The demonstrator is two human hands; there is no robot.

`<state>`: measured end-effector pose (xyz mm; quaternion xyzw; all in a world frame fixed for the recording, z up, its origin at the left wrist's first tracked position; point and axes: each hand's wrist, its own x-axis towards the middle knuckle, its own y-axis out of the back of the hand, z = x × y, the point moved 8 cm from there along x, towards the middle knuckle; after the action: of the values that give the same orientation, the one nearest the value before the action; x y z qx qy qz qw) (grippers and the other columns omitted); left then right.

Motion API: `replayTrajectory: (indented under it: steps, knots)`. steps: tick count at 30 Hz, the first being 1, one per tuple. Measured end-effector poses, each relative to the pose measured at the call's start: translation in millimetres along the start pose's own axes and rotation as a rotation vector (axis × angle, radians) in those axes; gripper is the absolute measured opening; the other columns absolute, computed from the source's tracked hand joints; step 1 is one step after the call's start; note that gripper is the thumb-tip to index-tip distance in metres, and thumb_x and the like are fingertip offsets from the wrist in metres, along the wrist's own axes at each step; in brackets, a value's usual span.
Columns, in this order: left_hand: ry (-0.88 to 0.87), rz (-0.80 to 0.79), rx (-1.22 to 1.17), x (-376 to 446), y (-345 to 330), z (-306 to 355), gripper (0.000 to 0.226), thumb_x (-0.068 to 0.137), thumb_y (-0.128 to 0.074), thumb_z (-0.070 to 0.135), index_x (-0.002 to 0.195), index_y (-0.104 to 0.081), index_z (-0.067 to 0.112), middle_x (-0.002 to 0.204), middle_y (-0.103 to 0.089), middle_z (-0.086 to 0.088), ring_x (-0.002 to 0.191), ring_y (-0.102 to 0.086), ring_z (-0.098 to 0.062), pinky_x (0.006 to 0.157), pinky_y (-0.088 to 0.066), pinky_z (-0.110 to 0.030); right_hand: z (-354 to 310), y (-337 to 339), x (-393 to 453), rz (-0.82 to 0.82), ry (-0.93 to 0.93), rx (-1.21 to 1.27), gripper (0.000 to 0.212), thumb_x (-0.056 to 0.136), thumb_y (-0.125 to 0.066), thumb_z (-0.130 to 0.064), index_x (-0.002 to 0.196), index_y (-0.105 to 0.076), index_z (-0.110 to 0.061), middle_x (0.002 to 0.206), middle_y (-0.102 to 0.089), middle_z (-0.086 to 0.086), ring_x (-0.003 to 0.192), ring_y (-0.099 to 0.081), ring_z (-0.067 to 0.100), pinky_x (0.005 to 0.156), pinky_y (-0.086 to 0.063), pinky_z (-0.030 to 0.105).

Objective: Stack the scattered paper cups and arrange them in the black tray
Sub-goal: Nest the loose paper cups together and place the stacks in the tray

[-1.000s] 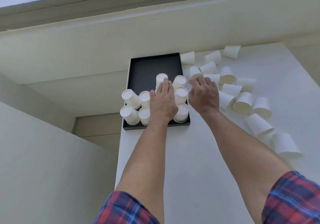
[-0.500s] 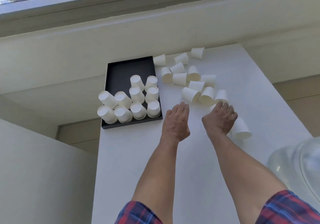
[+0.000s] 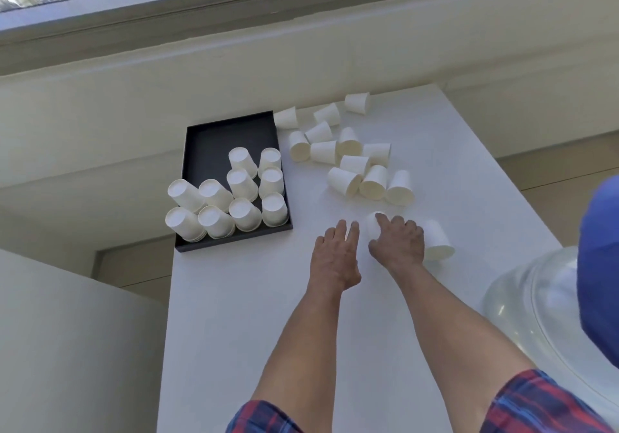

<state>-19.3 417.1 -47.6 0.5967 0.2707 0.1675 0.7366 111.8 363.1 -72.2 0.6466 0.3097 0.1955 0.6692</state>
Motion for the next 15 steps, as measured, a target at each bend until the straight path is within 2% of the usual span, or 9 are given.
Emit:
replayTrajectory:
  steps: [3,6,8,10,12,15]
  knots:
    - [0.011,-0.04,0.011,-5,-9,-3,0.097,0.091,-0.07,0.031,0.163,-0.006,0.021,0.169,-0.01,-0.008,0.143,-0.033,-0.031,0.113,-0.034,-0.041,-6,-9,-7,-0.092,0.037,0.229,0.076,0.078,-0.06,-0.035,0.149,-0.033,-0.027,0.126,-0.057,0.006,0.113,-0.053,0.03,0.093,-0.044,0.039]
    - [-0.006,-0.072,0.043,-10,-16,-4,0.103,0.087,-0.075,0.027,0.163,-0.005,0.026,0.17,-0.007,-0.005,0.143,-0.032,-0.03,0.113,-0.035,-0.04,-16,-26,-22,-0.253,0.056,0.617,0.074,0.073,-0.068,-0.034,0.143,-0.042,-0.033,0.132,-0.056,0.0,0.123,-0.051,0.022,0.098,-0.047,0.037]
    - [-0.015,-0.079,0.041,-14,-20,-6,0.098,0.086,-0.076,0.024,0.161,-0.013,0.027,0.167,-0.015,-0.003,0.142,-0.033,-0.029,0.111,-0.035,-0.039,-23,-35,-34,-0.364,0.052,0.806,0.073,0.069,-0.071,-0.037,0.138,-0.046,-0.038,0.126,-0.058,-0.004,0.112,-0.057,0.014,0.089,-0.047,0.03]
    - [-0.027,-0.097,0.036,-20,-27,-7,0.08,0.088,-0.074,0.026,0.154,-0.029,0.023,0.157,-0.033,-0.001,0.138,-0.037,-0.028,0.108,-0.036,-0.038,-26,-39,-45,-0.427,0.07,0.928,0.072,0.069,-0.072,-0.038,0.136,-0.048,-0.038,0.121,-0.059,-0.008,0.102,-0.06,0.006,0.083,-0.047,0.025]
    - [-0.022,-0.114,0.013,-26,-36,-8,0.062,0.089,-0.073,0.031,0.141,-0.041,0.02,0.143,-0.047,-0.001,0.132,-0.043,-0.027,0.104,-0.037,-0.037,-23,-39,-53,-0.385,0.094,0.978,0.062,0.074,-0.075,-0.037,0.132,-0.053,-0.036,0.12,-0.06,-0.01,0.099,-0.061,0.002,0.081,-0.05,0.022]
    - [0.037,-0.12,-0.061,-33,-44,-10,0.057,0.089,-0.074,0.037,0.134,-0.045,0.019,0.134,-0.056,-0.001,0.126,-0.049,-0.028,0.099,-0.038,-0.038,-1,-33,-63,-0.129,0.028,0.884,0.044,0.079,-0.074,-0.05,0.118,-0.056,-0.038,0.111,-0.054,-0.017,0.087,-0.063,0.003,0.073,-0.052,0.025]
